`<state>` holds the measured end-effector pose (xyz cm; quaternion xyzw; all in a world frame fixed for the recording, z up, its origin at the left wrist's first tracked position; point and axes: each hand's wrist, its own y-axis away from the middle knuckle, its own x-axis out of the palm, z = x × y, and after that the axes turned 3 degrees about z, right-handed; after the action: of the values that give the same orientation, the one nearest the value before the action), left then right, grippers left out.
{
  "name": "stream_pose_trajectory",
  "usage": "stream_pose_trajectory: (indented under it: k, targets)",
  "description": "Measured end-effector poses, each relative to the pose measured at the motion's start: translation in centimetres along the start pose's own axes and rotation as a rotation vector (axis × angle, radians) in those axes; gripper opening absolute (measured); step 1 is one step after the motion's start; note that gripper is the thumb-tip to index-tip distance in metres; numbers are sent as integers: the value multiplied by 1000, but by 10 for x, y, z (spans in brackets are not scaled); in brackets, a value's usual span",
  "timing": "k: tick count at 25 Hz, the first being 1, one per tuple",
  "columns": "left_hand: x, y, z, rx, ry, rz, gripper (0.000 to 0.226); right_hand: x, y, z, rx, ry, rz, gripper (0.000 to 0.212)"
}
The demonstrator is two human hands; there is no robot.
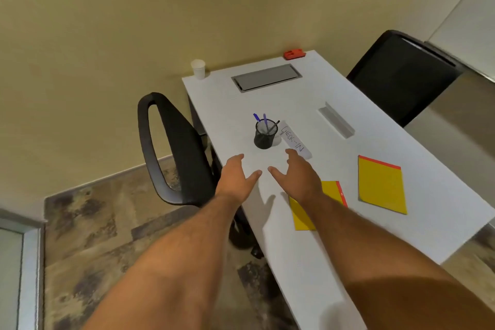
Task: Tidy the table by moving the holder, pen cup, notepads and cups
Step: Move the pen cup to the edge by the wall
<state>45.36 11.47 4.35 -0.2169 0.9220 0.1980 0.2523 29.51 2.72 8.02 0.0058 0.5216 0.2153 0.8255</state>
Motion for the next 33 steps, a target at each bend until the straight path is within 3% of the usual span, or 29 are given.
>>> stream_pose_trajectory:
  k: [8, 12, 19, 22, 29, 33]
  targets:
    - [-21, -69, -5, 60, -152, 94, 78, 9, -55, 13, 80, -225, -27, 63]
    - [-23, -121, -9, 69, -195, 107, 79, 20, -115, 14, 91, -215, 27, 51]
    - [-44, -201, -10, -21, -281, 156, 79, 37, -206, 23, 120, -145, 142, 55]
    - [-47, -220, -5, -13, -282, 205, 78, 50, -216, 19, 171, -123, 144, 43]
    - [-54, -263, 5, 54, -296, 363, 76, 61, -218, 40, 184, -138, -2, 24]
    - [-87, -292, 0, 204, -284, 457, 91, 59, -202, 98, 131, -298, -204, 17]
